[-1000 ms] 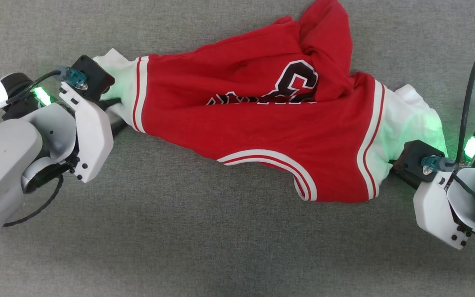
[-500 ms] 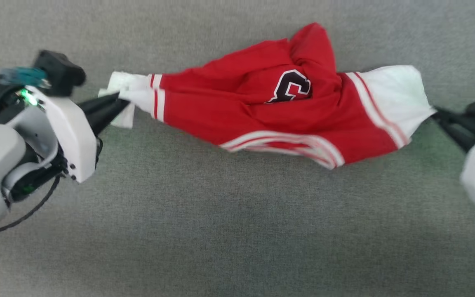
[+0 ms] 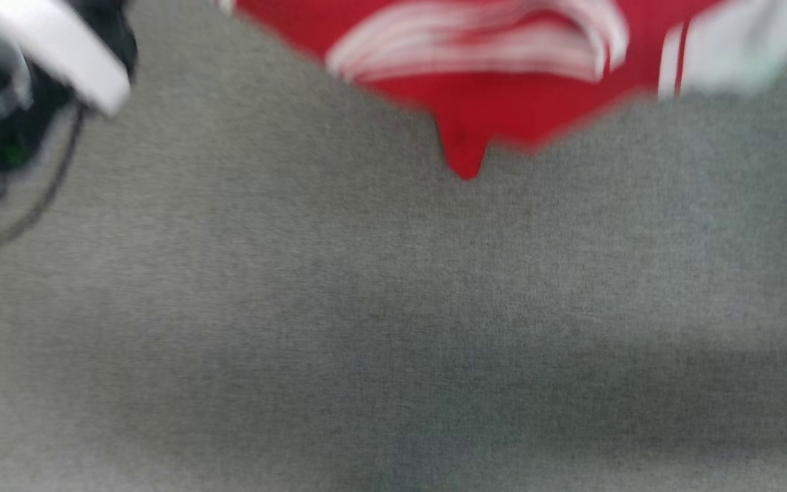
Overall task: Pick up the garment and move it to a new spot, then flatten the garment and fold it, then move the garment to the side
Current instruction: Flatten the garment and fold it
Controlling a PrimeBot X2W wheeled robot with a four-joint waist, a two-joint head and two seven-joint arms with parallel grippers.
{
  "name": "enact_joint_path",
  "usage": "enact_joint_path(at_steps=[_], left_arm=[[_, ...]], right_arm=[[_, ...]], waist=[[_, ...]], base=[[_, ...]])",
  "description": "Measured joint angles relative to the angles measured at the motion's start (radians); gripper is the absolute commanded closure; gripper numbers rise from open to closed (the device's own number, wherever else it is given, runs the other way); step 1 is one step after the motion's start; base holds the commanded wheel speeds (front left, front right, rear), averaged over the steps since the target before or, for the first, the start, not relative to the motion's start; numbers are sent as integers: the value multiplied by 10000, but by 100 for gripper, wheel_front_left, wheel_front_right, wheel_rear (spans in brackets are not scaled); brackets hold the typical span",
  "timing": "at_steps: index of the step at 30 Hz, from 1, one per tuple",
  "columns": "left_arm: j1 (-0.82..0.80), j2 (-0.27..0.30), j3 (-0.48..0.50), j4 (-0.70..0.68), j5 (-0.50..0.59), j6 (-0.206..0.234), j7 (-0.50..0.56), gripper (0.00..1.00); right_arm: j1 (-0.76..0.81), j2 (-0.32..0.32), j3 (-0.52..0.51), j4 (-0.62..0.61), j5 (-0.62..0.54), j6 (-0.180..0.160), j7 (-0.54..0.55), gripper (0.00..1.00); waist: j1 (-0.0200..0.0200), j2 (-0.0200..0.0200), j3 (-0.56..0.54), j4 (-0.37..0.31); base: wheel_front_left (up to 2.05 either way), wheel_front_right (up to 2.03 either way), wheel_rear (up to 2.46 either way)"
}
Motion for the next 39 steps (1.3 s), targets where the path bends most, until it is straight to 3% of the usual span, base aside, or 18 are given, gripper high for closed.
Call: enact_joint_path(at_steps=[5,10,17,19,24,30,32,39], left_arm=[[-1731,-750,767,2034,-410,0,157,100],[-3848,-1689,1463,3960,-337,0,-242,100],[-5529,-2550,2230,4583,-466,0,-621,100],[-5383,-2637,2065,4309,-667,0,-61,100],[-3690,-2435,1624,3072,-1179,0,945,100],[-627,-1630,913,1116,-1712,0,1452,100],[-189,-1528,848,834,-1810,0,1494,100],[2474,-510,447,-1037,-2067,2,1639,100]], right_arm=[[-3266,1595,-305,2111,-368,-17,-430,100],[-6228,2815,-997,4366,-1549,-23,-1528,100],[-8756,3329,-1684,6450,-2752,-25,-3037,100],[-8840,3218,-1478,6736,-2815,-25,-3087,100],[-7590,2568,-548,6617,-2447,-27,-2842,100],[-3906,1708,107,4934,-1392,-27,-2105,100],[-3185,1574,73,4585,-1229,-25,-1964,100],[1732,1302,-953,2090,-719,-27,-966,100]], waist=[[0,0,711,-227],[0,0,1244,-556],[0,0,1292,-733],[0,0,1205,-683],[0,0,1035,-475],[0,0,937,-325],[0,0,924,-299],[0,0,624,-264]], base=[[0,0,0],[0,0,0],[0,0,0],[0,0,0],[0,0,0],[0,0,0],[0,0,0],[0,0,0]])
